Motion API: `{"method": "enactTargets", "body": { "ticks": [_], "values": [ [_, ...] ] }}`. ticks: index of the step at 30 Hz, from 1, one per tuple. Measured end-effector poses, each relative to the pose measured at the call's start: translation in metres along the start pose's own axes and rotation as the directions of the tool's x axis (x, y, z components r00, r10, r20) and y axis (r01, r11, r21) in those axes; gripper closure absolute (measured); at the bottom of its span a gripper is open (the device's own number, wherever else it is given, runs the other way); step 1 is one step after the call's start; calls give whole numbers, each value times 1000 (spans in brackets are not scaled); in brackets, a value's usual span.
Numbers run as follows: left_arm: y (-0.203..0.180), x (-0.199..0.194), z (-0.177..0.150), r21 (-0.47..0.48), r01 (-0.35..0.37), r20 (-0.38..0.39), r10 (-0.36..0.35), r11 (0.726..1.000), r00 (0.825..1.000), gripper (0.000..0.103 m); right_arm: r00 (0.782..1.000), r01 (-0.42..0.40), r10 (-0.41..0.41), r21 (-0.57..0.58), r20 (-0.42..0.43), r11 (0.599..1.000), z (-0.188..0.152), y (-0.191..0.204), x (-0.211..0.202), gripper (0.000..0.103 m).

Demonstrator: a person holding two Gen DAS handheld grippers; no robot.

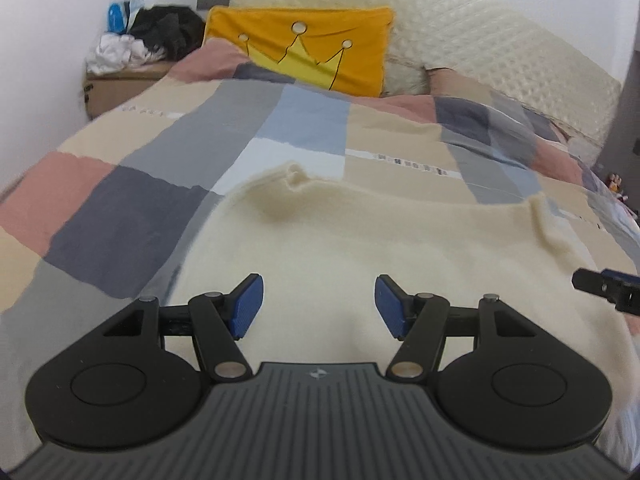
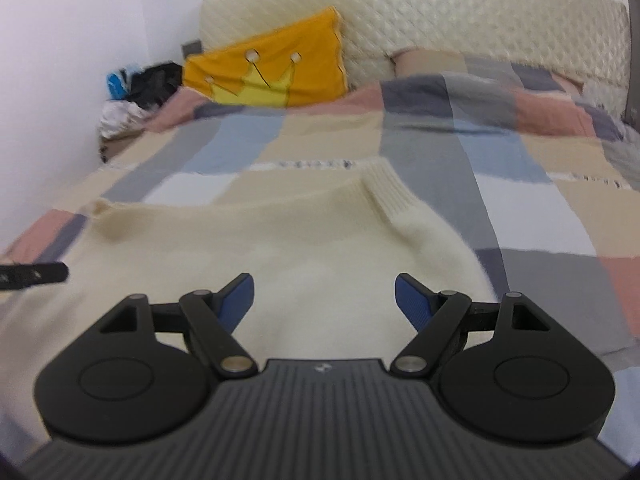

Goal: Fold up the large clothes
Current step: 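Open both tools and release the folded sweater onto the bed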

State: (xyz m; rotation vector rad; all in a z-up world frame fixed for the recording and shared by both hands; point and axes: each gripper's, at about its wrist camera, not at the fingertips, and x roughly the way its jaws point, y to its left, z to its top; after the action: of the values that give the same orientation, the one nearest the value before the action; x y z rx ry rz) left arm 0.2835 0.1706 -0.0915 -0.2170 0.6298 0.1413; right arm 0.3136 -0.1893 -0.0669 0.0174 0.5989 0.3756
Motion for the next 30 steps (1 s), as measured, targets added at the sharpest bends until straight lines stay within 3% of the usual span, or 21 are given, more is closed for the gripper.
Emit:
{"method": "enactTargets", "body": {
  "ticks": [6,12,17,30],
  "values": [
    [-17,-54,-12,32,32,42,-33,999,999,35,998,-34,35,-23,43,999,-2,19,-50,24],
    [-44,-105,-30,102,72,87,-81,992,993,35,997,-50,51,-21,54,999,-27,30,-94,24],
    [-56,-142,-51,107,103,108,-115,989,988,35,996,-38,40,-23,75,999,-42,40,-128,24],
    [-64,-190,-92,91,117,101,-126,989,987,35,992,-19,20,-10,121,1000,-76,57,-183,24]
  ]
}}
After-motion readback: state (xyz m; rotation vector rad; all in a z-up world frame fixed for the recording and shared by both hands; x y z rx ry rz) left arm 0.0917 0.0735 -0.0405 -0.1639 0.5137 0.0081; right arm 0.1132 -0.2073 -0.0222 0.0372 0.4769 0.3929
